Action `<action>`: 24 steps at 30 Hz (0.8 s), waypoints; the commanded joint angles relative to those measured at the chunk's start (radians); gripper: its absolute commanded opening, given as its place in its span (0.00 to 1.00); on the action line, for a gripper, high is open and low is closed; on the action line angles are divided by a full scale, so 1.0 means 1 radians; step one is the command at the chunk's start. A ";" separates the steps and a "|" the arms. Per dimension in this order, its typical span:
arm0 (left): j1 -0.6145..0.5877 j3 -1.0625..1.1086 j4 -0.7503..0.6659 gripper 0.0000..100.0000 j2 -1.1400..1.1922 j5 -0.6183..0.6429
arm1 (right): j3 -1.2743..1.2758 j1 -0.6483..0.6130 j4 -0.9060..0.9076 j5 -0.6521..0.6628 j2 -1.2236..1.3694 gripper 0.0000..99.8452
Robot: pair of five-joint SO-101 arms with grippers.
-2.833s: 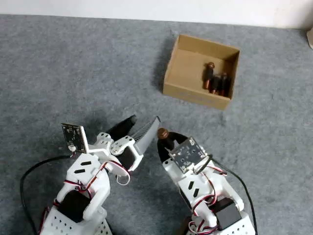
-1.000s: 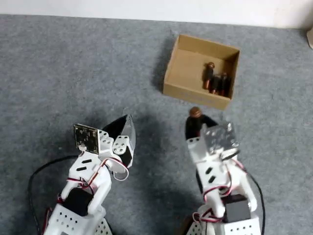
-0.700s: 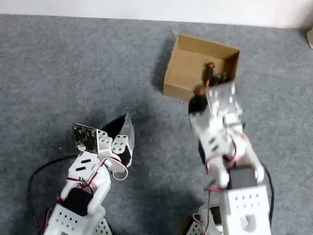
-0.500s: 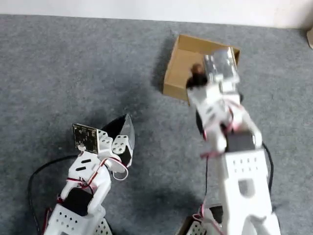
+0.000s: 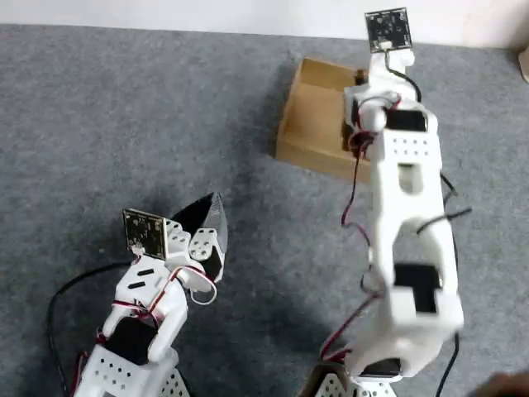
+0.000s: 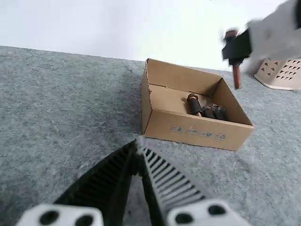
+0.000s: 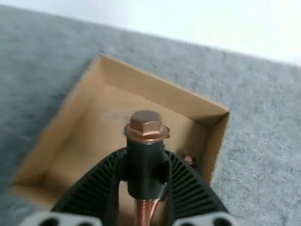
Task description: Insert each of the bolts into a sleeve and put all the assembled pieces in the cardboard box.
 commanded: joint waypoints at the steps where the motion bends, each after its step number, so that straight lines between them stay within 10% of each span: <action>1: -0.007 -0.042 0.005 0.01 0.004 -0.008 | -0.159 0.048 -0.039 -0.005 0.124 0.00; 24: -0.005 -0.041 0.005 0.01 0.004 -0.009 | -0.443 0.071 -0.039 -0.005 0.622 0.04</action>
